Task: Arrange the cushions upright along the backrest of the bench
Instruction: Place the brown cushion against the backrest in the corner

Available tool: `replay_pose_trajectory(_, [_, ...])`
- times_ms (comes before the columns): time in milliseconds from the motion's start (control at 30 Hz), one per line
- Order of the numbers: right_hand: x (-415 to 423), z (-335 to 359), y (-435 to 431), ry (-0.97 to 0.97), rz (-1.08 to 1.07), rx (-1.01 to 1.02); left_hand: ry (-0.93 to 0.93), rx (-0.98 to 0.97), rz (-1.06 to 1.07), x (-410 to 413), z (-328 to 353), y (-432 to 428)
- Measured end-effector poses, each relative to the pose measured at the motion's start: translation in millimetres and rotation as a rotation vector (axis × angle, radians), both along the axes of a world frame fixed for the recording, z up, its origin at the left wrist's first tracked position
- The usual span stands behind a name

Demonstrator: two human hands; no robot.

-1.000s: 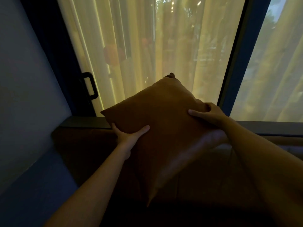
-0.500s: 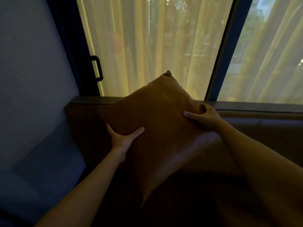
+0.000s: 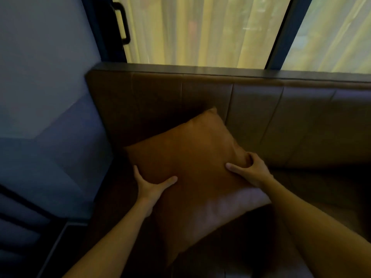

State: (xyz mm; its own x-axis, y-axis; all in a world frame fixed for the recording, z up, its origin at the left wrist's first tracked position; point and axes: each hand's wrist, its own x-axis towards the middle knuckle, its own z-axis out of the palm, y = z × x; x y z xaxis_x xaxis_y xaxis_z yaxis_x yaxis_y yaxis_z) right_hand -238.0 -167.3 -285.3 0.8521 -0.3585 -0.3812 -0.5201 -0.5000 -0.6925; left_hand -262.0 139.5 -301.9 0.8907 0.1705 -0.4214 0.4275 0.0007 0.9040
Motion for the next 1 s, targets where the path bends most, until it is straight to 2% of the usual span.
replay_pose_trajectory(300, [10, -145, 1, 0.134, 0.042, -0.012, 0.135, -0.017, 0.093, -11, -141, -9])
replay_pose_trajectory(433, [21, -198, -9, 0.179, 0.028, 0.056, 0.175, -0.022, 0.1, 0, -180, -17])
replay_pose_trajectory(567, [33, -223, -16, 0.239, 0.071, 0.071, 0.238, -0.017, 0.06, 7, -206, -23])
replay_pose_trajectory(800, [26, -211, -13, 0.263, 0.131, 0.038, 0.351, 0.102, 0.026, 13, -197, -30])
replay_pose_trajectory(900, [15, -182, -6, 0.225, 0.1, 0.133, 0.377, 0.189, -0.005, 13, -169, -40])
replay_pose_trajectory(1000, [-1, -141, -3, 0.203, 0.058, 0.19, 0.326, 0.281, -0.088, 14, -135, -56])
